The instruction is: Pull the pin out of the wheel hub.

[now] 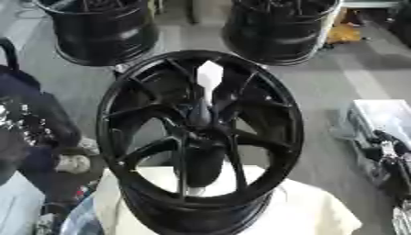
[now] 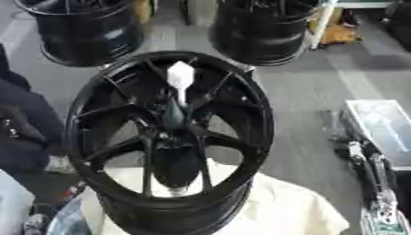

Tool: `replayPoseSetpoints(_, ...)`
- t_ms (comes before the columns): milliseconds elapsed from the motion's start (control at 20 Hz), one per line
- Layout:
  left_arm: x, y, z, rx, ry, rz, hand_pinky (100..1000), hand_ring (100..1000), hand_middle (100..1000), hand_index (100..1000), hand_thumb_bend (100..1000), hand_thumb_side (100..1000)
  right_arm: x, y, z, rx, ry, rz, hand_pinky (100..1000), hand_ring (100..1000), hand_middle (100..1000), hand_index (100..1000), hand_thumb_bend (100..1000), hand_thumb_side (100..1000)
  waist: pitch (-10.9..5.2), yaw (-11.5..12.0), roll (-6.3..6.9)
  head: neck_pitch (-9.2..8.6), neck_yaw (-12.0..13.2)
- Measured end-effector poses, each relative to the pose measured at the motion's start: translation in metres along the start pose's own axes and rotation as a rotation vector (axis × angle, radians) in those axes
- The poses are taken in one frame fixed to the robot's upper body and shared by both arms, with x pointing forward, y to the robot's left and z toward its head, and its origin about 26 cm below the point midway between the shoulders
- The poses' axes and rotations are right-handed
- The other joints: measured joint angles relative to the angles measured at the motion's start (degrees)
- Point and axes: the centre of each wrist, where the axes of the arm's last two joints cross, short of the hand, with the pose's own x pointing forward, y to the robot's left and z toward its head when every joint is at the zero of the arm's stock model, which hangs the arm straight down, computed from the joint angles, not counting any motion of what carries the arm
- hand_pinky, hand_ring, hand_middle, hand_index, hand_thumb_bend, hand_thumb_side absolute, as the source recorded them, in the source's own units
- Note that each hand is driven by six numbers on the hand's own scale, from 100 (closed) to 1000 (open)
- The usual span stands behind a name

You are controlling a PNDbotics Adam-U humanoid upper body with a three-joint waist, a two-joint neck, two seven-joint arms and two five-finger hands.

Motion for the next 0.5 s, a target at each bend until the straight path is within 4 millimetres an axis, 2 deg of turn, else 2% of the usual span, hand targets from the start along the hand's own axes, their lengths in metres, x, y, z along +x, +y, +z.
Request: replayPoseSetpoints(500, 0.0000, 0.0000, 0.0000, -0.002, 0.000, -0.001, 727, 583, 578, 704, 100, 919, 0.0000, 0.0000, 0.0000, -0.001, 0.000, 0.000, 715, 641, 693, 828, 100, 810, 0.00, 0.1, -0.04, 0.00, 0.0)
